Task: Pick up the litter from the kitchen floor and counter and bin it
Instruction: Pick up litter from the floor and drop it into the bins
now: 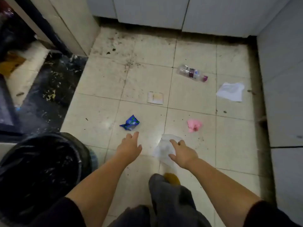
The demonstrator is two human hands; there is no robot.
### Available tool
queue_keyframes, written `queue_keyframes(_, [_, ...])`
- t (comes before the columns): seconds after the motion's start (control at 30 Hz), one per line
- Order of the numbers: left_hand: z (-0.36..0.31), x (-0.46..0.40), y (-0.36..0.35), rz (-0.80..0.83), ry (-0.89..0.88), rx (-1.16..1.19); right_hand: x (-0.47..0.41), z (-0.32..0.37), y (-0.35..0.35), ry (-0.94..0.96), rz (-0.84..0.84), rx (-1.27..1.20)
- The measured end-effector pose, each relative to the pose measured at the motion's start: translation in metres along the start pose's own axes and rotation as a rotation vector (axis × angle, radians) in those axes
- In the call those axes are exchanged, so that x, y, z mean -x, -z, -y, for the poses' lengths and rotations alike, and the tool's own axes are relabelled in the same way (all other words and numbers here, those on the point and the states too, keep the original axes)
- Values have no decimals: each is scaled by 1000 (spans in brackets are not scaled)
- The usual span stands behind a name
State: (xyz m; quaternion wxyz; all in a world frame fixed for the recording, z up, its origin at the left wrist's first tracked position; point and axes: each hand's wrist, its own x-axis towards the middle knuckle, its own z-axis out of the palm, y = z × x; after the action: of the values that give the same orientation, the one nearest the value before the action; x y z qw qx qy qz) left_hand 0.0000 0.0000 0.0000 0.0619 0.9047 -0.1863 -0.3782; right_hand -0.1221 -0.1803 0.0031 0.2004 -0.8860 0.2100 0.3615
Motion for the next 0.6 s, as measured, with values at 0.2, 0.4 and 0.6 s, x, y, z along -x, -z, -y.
queue_keyframes(0.2, [36,-139,-63,-160,80,-120,-121,-34,-88,33,49,56])
queue_keyframes(0.4, [62,-210,-75,-90,77,-26,-165,-58,-121,96,-42,267])
queue_keyframes(0.6, [65,-197,-101,100,-71,-47,-178,-48,-120,74,59,124])
